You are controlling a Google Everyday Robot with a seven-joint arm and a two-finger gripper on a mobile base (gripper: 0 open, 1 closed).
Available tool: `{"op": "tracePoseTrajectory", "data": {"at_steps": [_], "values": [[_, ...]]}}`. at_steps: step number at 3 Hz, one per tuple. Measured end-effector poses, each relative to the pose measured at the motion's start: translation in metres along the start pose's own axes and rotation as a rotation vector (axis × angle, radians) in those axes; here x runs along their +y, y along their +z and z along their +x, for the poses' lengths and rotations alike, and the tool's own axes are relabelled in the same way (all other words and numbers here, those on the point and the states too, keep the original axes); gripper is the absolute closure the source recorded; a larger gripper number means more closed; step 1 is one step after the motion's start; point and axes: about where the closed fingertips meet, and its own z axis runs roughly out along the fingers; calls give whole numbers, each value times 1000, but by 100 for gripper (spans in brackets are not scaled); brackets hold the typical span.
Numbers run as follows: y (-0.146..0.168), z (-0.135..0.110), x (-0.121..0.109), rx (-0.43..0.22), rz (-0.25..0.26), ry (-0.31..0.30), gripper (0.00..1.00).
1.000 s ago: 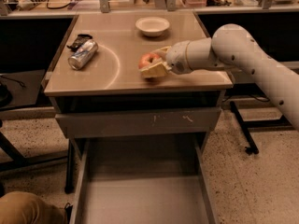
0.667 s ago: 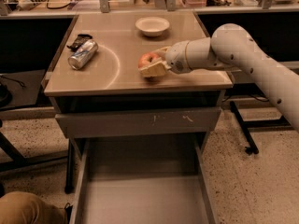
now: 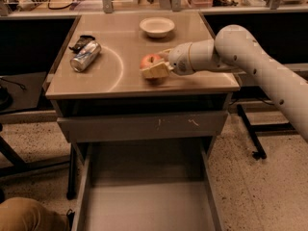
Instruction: Pick apple from middle drawer and place on counter
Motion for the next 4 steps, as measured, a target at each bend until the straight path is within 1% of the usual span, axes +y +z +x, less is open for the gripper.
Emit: {"op": "tracePoseTrajectory", "data": {"at_steps": [1,2,4], "values": [[0,0,0,0,0,0,100],[0,0,0,0,0,0,81],[0,0,0,0,0,0,34]]}}
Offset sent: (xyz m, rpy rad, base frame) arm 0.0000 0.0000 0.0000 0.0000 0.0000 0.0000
